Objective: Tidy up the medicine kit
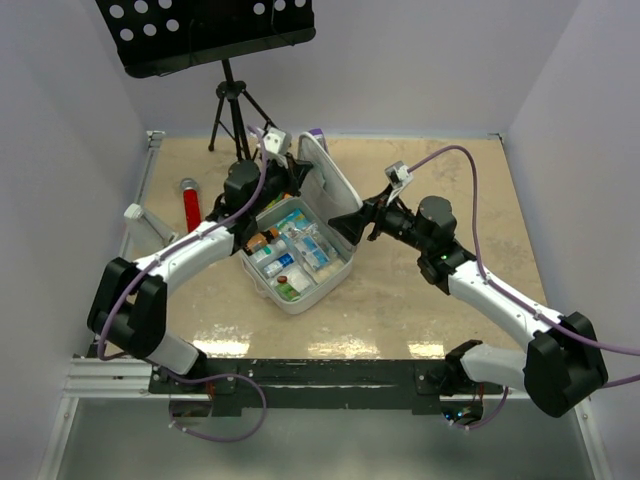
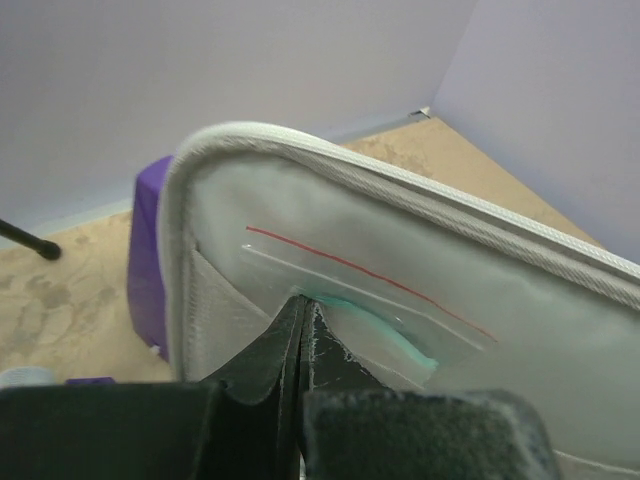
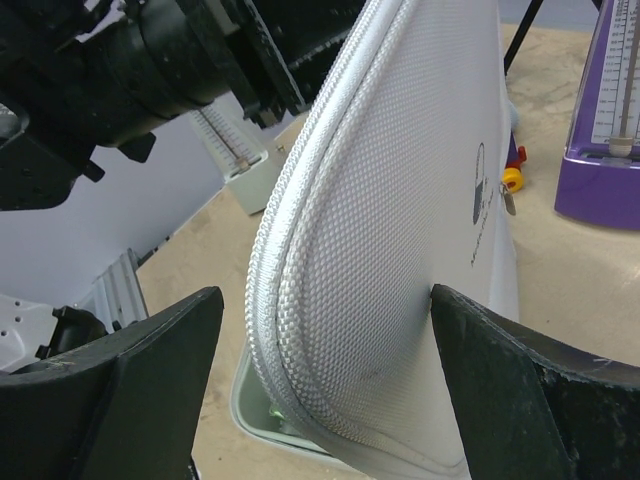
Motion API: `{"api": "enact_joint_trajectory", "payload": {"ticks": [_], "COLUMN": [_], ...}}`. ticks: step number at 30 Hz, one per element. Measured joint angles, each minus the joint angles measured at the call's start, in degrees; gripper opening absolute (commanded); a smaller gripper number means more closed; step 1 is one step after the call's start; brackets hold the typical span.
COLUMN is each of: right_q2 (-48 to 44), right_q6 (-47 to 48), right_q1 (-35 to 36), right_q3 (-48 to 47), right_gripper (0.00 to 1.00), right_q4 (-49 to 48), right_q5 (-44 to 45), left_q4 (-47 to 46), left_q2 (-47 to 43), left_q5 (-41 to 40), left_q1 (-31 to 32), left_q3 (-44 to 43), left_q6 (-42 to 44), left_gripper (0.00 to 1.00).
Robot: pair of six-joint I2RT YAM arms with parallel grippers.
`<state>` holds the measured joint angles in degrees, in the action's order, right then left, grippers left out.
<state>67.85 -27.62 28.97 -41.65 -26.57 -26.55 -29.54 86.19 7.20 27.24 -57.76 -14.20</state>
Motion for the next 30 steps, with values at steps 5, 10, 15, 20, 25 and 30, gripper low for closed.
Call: {"api": "enact_joint_trajectory", "payload": {"ticks": [5,10,15,20,25,30], "right_q2": [0.0,0.0,0.0,-0.1,-0.2,-0.2], "right_q6": [0.0,0.1,0.1,0.1,0.0,0.0], "right_q1": [0.0,0.0,0.0,0.0,0.0,0.0], "right_q3": [0.0,0.0,0.0,0.0,0.0,0.0], "right_gripper": [0.89,0.89,0.89,0.89,0.89,0.89], "right_q4": [0.2,0.4,0.5,0.5,0.5,0.5], "right_q5": [0.0,0.0,0.0,0.0,0.0,0.0], "left_q4": [1.8,6.6,5.8,2.6,2.2,-0.3], "left_q2": [0.9,-1.0,-12.6,-13.8,-6.1,-2.4], "left_q5": [4.7,6.0,1.2,-2.4,-1.9,0.5], "left_q1": [1.8,2.2,2.1,2.1,2.1,2.1], "left_q3": [0.0,0.6,6.3,2.8,-0.9,-2.1], "left_q6": [0.3,0.5,0.2,0.2,-0.3,-2.0], "left_gripper": [0.0,0.0,0.0,0.0,0.0,0.0]}}
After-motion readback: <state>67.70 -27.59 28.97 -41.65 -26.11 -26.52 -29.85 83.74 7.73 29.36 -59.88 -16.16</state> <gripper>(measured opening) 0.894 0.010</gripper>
